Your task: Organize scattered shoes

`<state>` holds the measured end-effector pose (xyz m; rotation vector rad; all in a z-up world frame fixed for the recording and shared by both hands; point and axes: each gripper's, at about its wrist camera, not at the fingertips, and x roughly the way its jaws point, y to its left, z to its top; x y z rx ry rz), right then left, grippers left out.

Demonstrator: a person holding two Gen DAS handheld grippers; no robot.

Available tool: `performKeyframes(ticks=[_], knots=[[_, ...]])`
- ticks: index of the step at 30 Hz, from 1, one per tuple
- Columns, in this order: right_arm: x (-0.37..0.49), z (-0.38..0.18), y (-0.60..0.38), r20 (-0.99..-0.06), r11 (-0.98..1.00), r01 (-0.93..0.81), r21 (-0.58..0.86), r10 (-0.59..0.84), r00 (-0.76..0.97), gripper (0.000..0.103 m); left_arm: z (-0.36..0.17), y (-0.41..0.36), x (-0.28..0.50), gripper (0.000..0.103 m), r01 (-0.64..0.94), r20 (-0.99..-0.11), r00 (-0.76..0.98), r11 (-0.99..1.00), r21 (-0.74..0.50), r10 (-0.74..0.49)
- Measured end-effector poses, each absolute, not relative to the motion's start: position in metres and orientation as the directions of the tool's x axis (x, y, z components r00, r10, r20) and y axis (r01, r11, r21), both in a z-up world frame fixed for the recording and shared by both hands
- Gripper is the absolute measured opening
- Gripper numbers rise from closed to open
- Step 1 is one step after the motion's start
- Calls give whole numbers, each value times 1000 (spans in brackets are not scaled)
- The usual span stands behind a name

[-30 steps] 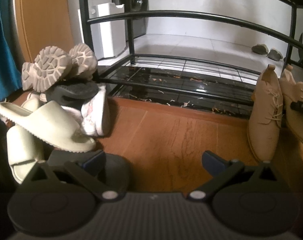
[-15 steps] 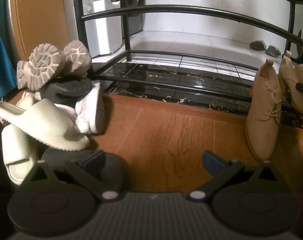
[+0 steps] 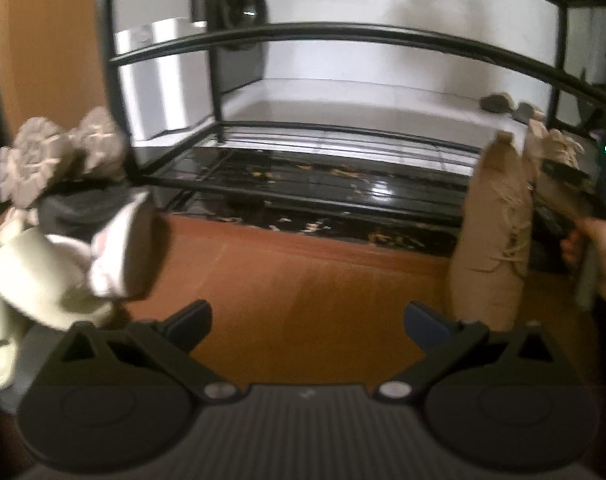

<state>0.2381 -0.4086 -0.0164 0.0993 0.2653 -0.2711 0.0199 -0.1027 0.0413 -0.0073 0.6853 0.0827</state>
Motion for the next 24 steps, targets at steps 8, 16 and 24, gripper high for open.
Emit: performKeyframes(ticks=[8, 16, 24], knots=[[256, -37, -415, -281, 968, 251, 22, -235, 930, 61, 22, -104, 43, 102, -105, -686, 722, 994, 15, 86], [210, -9, -382, -241, 979, 200, -24, -200, 950, 85, 28, -97, 33, 102, -114, -691, 716, 993, 20, 96], [130, 33, -348, -290, 965, 186, 183, -127, 949, 98, 33, -80, 22, 102, -175, -699, 700, 984, 31, 146]])
